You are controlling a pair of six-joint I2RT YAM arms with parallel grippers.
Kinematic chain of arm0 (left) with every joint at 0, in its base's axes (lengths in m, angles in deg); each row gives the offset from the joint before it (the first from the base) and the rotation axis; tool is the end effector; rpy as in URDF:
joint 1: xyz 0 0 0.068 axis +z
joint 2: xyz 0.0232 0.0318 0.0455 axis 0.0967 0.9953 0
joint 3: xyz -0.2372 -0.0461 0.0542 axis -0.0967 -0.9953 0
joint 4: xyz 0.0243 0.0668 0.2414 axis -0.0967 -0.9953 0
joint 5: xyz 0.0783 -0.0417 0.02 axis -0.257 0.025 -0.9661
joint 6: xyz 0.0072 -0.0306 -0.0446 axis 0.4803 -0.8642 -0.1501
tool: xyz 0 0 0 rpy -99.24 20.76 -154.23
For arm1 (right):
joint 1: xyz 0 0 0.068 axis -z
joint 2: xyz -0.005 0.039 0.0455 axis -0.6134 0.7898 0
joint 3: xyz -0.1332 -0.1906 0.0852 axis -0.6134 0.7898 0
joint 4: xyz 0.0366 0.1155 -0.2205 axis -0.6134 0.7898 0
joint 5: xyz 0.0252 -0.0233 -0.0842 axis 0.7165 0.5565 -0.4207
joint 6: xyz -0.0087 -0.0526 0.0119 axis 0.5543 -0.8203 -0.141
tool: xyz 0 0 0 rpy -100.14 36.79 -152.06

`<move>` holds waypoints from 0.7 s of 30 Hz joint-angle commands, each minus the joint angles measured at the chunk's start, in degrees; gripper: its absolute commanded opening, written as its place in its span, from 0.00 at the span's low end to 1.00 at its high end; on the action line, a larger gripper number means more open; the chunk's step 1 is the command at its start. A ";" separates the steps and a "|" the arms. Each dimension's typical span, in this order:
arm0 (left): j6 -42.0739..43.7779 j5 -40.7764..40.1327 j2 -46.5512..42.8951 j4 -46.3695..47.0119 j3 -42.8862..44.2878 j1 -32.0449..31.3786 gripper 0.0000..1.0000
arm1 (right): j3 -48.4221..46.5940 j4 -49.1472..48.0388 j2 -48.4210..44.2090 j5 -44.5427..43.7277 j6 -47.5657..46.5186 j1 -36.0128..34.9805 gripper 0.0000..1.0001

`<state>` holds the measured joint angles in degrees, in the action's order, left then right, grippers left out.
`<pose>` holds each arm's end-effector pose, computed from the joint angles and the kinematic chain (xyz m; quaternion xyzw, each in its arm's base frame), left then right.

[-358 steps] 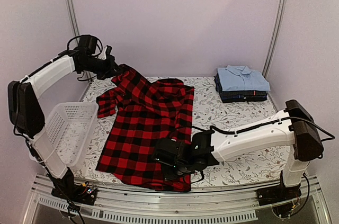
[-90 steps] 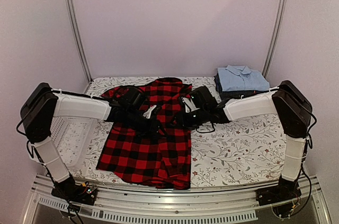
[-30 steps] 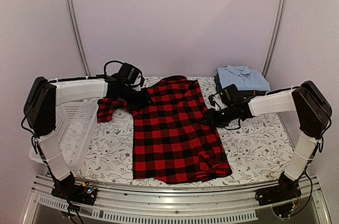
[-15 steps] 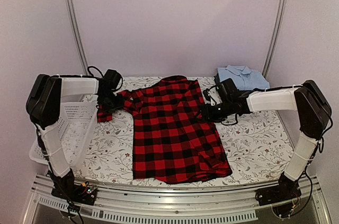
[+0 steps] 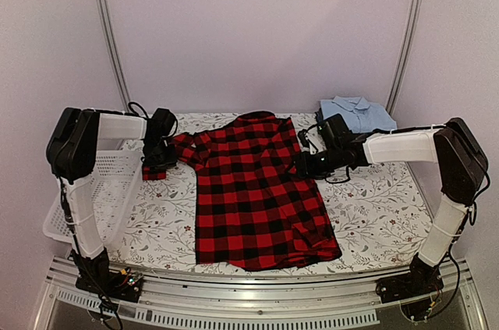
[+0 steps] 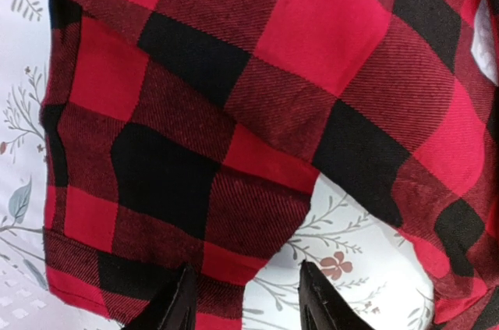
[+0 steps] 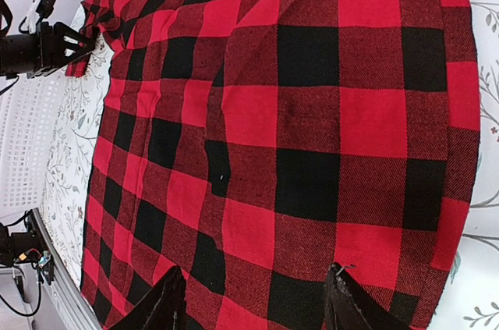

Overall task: Fold and stack the long sleeve shirts
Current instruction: Pick up the sleeve from the corner of the board.

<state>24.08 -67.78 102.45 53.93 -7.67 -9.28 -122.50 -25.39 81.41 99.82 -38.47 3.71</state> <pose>0.3684 -0.0888 0.1246 -0.1705 0.9651 0.0393 0.1950 0.2942 0.2135 0.1639 -0.1398 0.9135 0.3032 0.2325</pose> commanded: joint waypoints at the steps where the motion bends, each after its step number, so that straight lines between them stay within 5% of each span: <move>1: 0.98 -2.98 2.23 -1.56 0.67 1.30 0.45 | -2.14 -0.07 -0.44 1.06 -0.88 -0.41 0.59; 7: 1.49 -2.41 3.17 -1.72 0.05 1.39 0.39 | -2.18 -0.21 -0.23 1.26 -0.94 -0.50 0.59; 15: 2.24 0.71 3.07 0.54 0.34 1.30 0.02 | -2.30 0.64 -0.13 1.11 -1.50 -0.50 0.60; 21: 3.89 -1.43 1.63 -0.90 5.00 1.10 0.00 | -2.78 1.16 -0.30 0.91 -1.36 -0.50 0.59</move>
<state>26.37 -68.61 104.16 54.08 -6.23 -8.45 -123.52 -25.22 81.41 100.72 -39.30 3.64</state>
